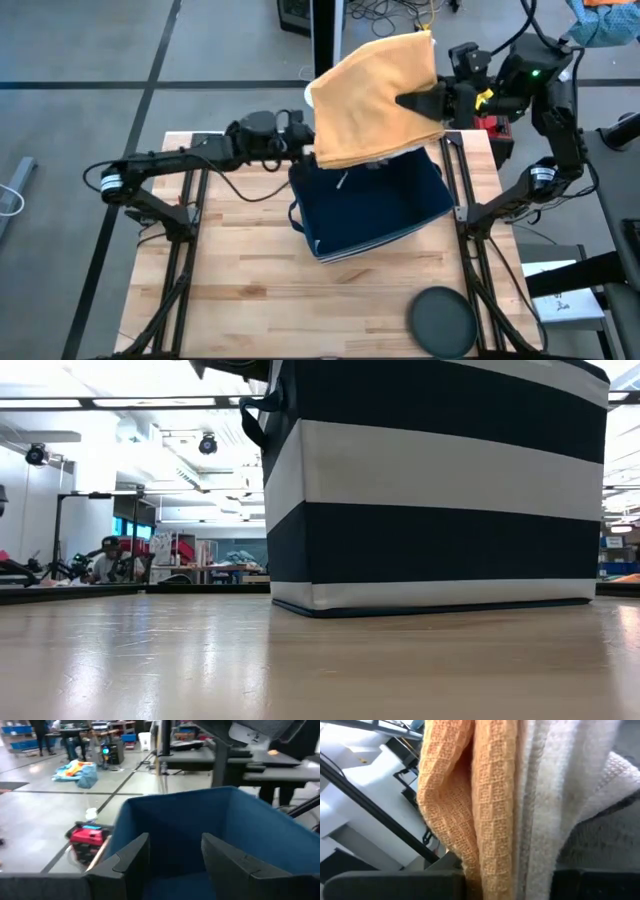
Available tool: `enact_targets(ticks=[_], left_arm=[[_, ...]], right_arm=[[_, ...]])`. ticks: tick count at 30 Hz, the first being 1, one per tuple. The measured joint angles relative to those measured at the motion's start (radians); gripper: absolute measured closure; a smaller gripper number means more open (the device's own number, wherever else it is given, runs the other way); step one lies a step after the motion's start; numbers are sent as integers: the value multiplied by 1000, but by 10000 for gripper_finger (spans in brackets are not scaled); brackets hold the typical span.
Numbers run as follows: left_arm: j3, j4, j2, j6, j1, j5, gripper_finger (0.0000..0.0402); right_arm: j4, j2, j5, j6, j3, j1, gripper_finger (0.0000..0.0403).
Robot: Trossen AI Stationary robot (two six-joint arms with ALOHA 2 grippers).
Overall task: Fold kitchen towel into neat rectangle
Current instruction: Put the stacked towels into the blue laundry bin
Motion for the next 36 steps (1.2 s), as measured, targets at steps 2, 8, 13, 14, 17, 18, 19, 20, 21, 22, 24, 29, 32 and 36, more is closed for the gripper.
enact_targets(ticks=[2, 8, 13, 14, 17, 18, 19, 20, 21, 22, 24, 29, 32, 36], left_arm=[[9, 65, 33, -12, -17, 0, 228], [45, 289, 132, -115, -43, 2, 228], [97, 388, 217, -177, -59, 2, 228], [111, 403, 229, -187, -63, 2, 228], [153, 435, 258, -195, -72, 1, 228], [163, 442, 262, -196, -74, -2, 228], [174, 452, 267, -197, -77, -11, 228], [189, 463, 268, -201, -76, -24, 228], [197, 466, 267, -204, -76, -35, 228], [206, 467, 263, -210, -76, -49, 228], [213, 467, 252, -221, -71, -68, 228], [204, 469, 197, -216, -67, -70, 228], [199, 446, 157, -185, -69, -69, 228], [199, 405, 107, -118, -74, -69, 228]], right_arm=[[42, 11, -6, 7, 0, 5, 333], [173, 33, -40, 7, 0, 7, 333], [248, 56, -46, -2, 0, 13, 333], [256, 61, -46, -2, 0, 13, 333], [257, 75, -46, 6, 0, 19, 333], [256, 80, -45, 12, 0, 24, 333], [256, 84, -44, 16, 0, 28, 333], [258, 85, -45, 18, 0, 33, 333], [258, 85, -44, 18, 0, 37, 333], [258, 85, -44, 20, 0, 40, 333], [259, 78, -44, 24, 0, 46, 333], [232, 40, -17, 14, 0, 46, 333], [199, 15, 11, -5, 0, 46, 333], [158, -11, 36, -13, 0, 46, 333]])
